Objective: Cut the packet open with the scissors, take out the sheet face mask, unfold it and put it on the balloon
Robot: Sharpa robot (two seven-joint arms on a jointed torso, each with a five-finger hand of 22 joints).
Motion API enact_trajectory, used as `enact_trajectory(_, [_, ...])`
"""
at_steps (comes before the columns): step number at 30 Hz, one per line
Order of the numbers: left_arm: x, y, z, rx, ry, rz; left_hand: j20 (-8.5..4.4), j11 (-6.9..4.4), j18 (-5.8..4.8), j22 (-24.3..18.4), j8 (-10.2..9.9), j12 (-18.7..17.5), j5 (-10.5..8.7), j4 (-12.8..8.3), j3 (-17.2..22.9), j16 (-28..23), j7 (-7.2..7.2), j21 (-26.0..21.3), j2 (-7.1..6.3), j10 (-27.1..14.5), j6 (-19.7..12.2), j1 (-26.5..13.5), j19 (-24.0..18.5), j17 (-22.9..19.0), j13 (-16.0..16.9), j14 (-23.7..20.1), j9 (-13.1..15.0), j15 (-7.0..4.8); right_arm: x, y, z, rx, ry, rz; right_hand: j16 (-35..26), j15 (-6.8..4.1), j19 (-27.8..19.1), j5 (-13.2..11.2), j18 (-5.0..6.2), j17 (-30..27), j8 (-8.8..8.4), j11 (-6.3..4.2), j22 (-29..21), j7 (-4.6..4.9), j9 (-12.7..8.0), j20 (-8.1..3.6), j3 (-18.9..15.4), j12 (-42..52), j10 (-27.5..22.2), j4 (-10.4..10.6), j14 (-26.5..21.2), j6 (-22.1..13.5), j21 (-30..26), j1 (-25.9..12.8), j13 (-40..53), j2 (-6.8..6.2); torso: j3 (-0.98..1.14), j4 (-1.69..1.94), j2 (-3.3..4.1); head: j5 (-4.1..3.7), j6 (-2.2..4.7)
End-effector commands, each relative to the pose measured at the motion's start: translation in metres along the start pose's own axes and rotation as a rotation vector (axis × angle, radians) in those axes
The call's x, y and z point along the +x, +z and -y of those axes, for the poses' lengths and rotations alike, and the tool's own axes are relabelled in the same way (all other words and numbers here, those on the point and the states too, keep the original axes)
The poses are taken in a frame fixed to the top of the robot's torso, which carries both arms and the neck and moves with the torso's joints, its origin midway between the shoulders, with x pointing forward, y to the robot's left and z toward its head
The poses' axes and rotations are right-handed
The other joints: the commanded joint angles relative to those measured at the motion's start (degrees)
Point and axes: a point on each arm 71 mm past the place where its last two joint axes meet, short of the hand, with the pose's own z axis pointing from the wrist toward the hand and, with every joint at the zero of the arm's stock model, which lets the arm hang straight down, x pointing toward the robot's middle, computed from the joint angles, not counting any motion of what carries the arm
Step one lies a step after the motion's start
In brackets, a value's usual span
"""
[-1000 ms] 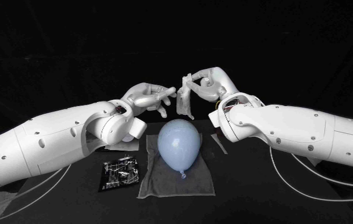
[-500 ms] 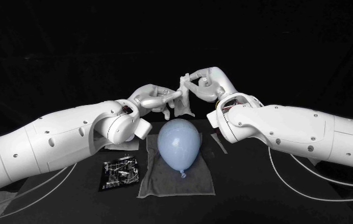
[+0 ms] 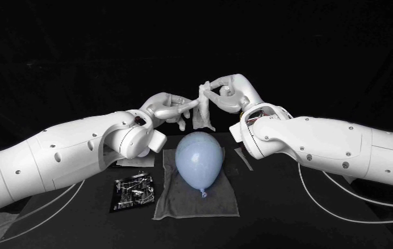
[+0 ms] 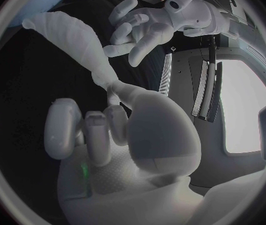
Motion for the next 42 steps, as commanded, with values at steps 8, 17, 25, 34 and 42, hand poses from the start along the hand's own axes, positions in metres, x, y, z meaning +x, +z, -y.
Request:
enact_trajectory(8, [-0.005,0.001,-0.004,-0.018,0.018,0.033,-0.08,-0.21,0.32,0.05,0.15,0.31,-0.09,-0.07,-0.46,-0.41,0.01,0.25,-0.10,-0.21,0.23,0.68,-0.44,-0.24,0.25,-0.03,0.15,-0.03,-0.001,0.000,-0.002,-0.023,-0.006,0.009,0.24,-0.33,1.61,0.14,-0.85,15.05,0.35,-0.34,10.28,-0.01,1.84,-0.15,0.32,-0.19,0.47,0.00,6.09,0.18,0.33,-0.02,5.02,0.50,-0.03,-0.01,0.06,-0.08,-0.03])
enact_trajectory(17, [-0.001,0.002,-0.005,-0.013,0.018,0.012,-0.08,-0.14,0.33,0.00,0.00,0.36,-0.11,-0.02,-0.87,-0.56,0.09,0.26,-0.09,-0.48,-0.05,0.75,-0.78,-0.44,0.45,-0.21,0.18,0.00,0.000,0.000,-0.002,-0.022,-0.006,0.006,0.24,-0.34,1.61,0.14,-0.85,15.05,0.39,-0.35,10.29,-0.02,1.87,-0.16,0.37,-0.15,0.49,-0.10,6.09,0.17,0.34,-0.01,5.05,0.49,0.00,-0.01,0.00,0.03,-0.14])
enact_trajectory(25, [0.008,0.004,-0.001,0.013,0.013,-0.032,-0.02,-0.21,0.43,-0.41,-0.37,0.39,-0.10,-0.17,-1.20,-0.90,-0.03,0.06,0.70,-0.94,-0.42,1.87,-1.75,-0.98,0.87,-0.72,0.05,0.03,0.002,0.001,-0.003,-0.021,-0.004,-0.002,0.24,-0.34,1.61,0.14,-0.85,15.05,0.39,-0.35,10.29,-0.02,1.87,-0.16,0.37,-0.15,0.49,-0.10,6.09,0.17,0.34,-0.01,5.05,0.49,0.00,-0.01,0.02,0.12,-0.20])
enact_trajectory(34, [0.012,0.006,0.001,0.046,-0.001,-0.043,-0.27,-0.82,0.76,-1.56,-0.60,0.06,-0.09,-0.63,-0.04,-1.58,-0.64,-0.73,2.87,-1.44,0.49,6.60,-3.71,-1.97,1.34,-1.76,-0.63,-0.43,0.003,0.001,-0.003,-0.015,-0.004,-0.010,0.24,-0.34,1.61,0.14,-0.85,15.05,0.39,-0.35,10.29,-0.02,1.87,-0.16,0.37,-0.15,0.49,-0.10,6.09,0.17,0.34,-0.01,5.05,0.49,0.02,-0.04,0.01,0.14,-0.25])
enact_trajectory(42, [0.012,0.006,0.002,0.054,-0.010,-0.045,-0.51,-1.32,0.74,-0.94,0.04,-0.40,-0.08,-1.18,2.24,-1.69,-1.30,-0.11,5.49,-1.62,2.49,10.49,-3.98,-1.43,1.55,-1.66,-0.87,-0.80,0.003,0.001,-0.002,-0.013,-0.005,-0.010,0.24,-0.35,1.61,0.14,-0.85,15.05,0.43,-0.35,10.30,-0.02,1.89,-0.17,0.40,-0.18,0.49,-0.16,6.09,0.15,0.36,-0.03,5.04,0.49,0.00,-0.02,-0.01,0.10,-0.27])
